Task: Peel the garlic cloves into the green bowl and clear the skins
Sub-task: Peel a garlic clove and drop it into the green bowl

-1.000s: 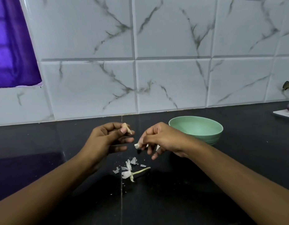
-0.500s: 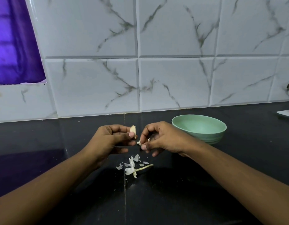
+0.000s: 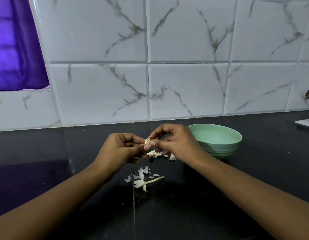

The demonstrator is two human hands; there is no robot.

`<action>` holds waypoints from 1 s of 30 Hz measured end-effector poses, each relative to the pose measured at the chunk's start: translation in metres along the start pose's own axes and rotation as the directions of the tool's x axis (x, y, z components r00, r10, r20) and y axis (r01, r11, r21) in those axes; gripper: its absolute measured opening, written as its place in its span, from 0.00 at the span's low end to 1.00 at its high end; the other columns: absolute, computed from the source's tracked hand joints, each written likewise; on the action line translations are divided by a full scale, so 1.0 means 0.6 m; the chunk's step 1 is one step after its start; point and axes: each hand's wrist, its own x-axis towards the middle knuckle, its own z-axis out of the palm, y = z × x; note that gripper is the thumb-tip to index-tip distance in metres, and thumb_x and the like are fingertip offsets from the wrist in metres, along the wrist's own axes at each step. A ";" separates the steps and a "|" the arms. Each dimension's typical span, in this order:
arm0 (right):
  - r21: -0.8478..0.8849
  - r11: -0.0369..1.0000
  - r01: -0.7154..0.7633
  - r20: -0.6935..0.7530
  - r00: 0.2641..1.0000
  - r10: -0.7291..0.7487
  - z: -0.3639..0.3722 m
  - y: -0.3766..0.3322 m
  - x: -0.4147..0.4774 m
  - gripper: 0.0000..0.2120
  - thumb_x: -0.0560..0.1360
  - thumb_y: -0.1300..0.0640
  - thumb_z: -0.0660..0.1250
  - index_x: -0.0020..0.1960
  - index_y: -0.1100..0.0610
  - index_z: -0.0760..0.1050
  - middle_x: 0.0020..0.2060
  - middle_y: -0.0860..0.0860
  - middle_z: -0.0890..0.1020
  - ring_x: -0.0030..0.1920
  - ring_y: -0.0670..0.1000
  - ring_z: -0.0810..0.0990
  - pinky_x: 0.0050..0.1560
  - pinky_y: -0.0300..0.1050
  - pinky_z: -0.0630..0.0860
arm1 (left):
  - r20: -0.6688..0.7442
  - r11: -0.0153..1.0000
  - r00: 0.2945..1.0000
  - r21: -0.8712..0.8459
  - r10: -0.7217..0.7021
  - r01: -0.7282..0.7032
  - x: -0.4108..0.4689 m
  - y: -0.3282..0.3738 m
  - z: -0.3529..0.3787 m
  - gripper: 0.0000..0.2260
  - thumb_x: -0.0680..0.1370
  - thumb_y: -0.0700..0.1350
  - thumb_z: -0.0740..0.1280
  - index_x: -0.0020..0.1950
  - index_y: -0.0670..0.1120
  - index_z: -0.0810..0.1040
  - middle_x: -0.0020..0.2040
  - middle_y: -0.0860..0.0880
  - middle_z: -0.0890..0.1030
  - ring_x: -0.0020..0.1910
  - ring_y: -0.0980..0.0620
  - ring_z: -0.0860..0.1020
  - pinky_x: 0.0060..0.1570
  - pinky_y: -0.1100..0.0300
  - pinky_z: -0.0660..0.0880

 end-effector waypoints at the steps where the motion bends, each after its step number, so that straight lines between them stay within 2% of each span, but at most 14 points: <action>1: -0.011 1.000 0.010 0.007 1.000 -0.010 -0.001 0.000 0.000 0.08 0.69 0.64 0.74 0.39 0.53 0.78 0.31 0.48 0.82 0.30 0.46 0.81 0.29 0.39 0.75 | 0.005 1.000 1.000 0.008 0.006 -0.006 -0.001 0.000 0.000 0.05 0.70 0.39 0.73 0.44 0.40 0.82 0.37 0.44 0.85 0.33 0.53 0.83 0.29 0.65 0.76; 4: -0.028 1.000 -0.011 0.041 0.999 0.012 -0.006 0.001 0.002 0.08 0.70 0.63 0.74 0.38 0.53 0.78 0.28 0.48 0.81 0.29 0.46 0.80 0.29 0.43 0.77 | 0.025 0.998 0.999 0.060 0.034 -0.035 -0.003 0.000 0.001 0.04 0.70 0.38 0.73 0.44 0.41 0.82 0.36 0.45 0.85 0.34 0.53 0.83 0.30 0.65 0.76; 6: -0.002 0.999 -0.044 0.092 0.995 0.044 -0.008 0.004 0.002 0.08 0.70 0.61 0.74 0.39 0.51 0.77 0.31 0.52 0.82 0.32 0.53 0.82 0.35 0.56 0.78 | 0.031 0.995 0.998 0.082 0.045 -0.048 -0.003 0.001 0.001 0.04 0.70 0.38 0.74 0.44 0.42 0.83 0.36 0.46 0.85 0.34 0.53 0.83 0.30 0.65 0.76; 8: 0.006 0.998 -0.056 0.144 0.988 0.055 -0.012 0.006 0.002 0.08 0.71 0.60 0.73 0.40 0.51 0.75 0.32 0.52 0.81 0.33 0.52 0.81 0.37 0.61 0.78 | 0.040 0.993 0.998 0.104 0.057 -0.061 -0.003 0.002 0.000 0.04 0.69 0.38 0.74 0.43 0.42 0.83 0.35 0.46 0.85 0.33 0.53 0.83 0.31 0.65 0.76; 12: -0.041 0.998 -0.047 0.227 0.972 0.056 -0.016 0.005 0.002 0.08 0.73 0.59 0.71 0.41 0.51 0.73 0.30 0.50 0.78 0.30 0.46 0.78 0.33 0.51 0.78 | 0.058 0.984 0.995 0.154 0.086 -0.094 -0.005 0.003 0.000 0.04 0.69 0.37 0.75 0.41 0.44 0.83 0.32 0.47 0.84 0.32 0.54 0.82 0.32 0.65 0.77; 15: -0.069 0.997 -0.024 0.263 0.964 0.041 -0.018 0.004 0.001 0.08 0.74 0.62 0.69 0.42 0.52 0.72 0.27 0.46 0.76 0.29 0.44 0.76 0.27 0.44 0.77 | 0.076 0.977 0.992 0.179 0.105 -0.117 -0.007 0.004 0.002 0.04 0.69 0.37 0.75 0.41 0.43 0.83 0.31 0.47 0.83 0.30 0.55 0.80 0.32 0.66 0.77; 18: -0.086 0.996 0.026 0.269 0.963 -0.002 -0.018 0.003 -0.001 0.08 0.76 0.62 0.67 0.42 0.52 0.71 0.27 0.47 0.74 0.29 0.45 0.74 0.24 0.41 0.75 | 0.081 0.976 0.990 0.175 0.117 -0.129 -0.007 0.005 0.003 0.04 0.68 0.37 0.75 0.41 0.43 0.83 0.31 0.46 0.83 0.30 0.54 0.80 0.34 0.65 0.78; 20: -0.129 0.989 0.073 0.253 0.967 -0.038 -0.016 0.004 -0.002 0.08 0.76 0.61 0.67 0.42 0.50 0.71 0.28 0.49 0.73 0.29 0.47 0.73 0.24 0.42 0.74 | 0.074 0.985 0.992 0.134 0.100 -0.109 -0.006 0.004 0.003 0.05 0.67 0.38 0.75 0.41 0.43 0.83 0.32 0.45 0.84 0.32 0.53 0.81 0.34 0.64 0.79; 23: -0.192 0.971 0.143 0.201 0.974 -0.104 -0.011 0.000 -0.005 0.08 0.76 0.58 0.67 0.41 0.48 0.71 0.29 0.47 0.72 0.27 0.44 0.71 0.25 0.44 0.76 | 0.052 0.999 0.998 0.013 0.045 -0.045 -0.004 0.001 0.003 0.10 0.64 0.41 0.74 0.43 0.40 0.82 0.34 0.45 0.84 0.33 0.53 0.82 0.33 0.65 0.77; 26: -0.178 0.967 0.181 0.166 0.974 -0.152 -0.008 -0.006 -0.005 0.08 0.76 0.60 0.67 0.41 0.50 0.71 0.30 0.47 0.73 0.27 0.42 0.71 0.27 0.45 0.78 | 0.049 0.995 0.999 -0.104 0.002 0.003 -0.003 0.000 0.006 0.12 0.62 0.42 0.73 0.43 0.39 0.81 0.34 0.44 0.84 0.31 0.54 0.82 0.32 0.66 0.77; 30: -0.133 0.957 0.257 0.173 0.957 -0.233 -0.009 -0.008 -0.006 0.07 0.75 0.62 0.66 0.43 0.53 0.72 0.38 0.56 0.78 0.35 0.56 0.77 0.33 0.53 0.79 | 0.076 0.959 0.995 -0.267 -0.072 0.090 0.000 -0.002 0.008 0.07 0.63 0.41 0.71 0.39 0.41 0.80 0.32 0.45 0.82 0.31 0.56 0.81 0.32 0.67 0.77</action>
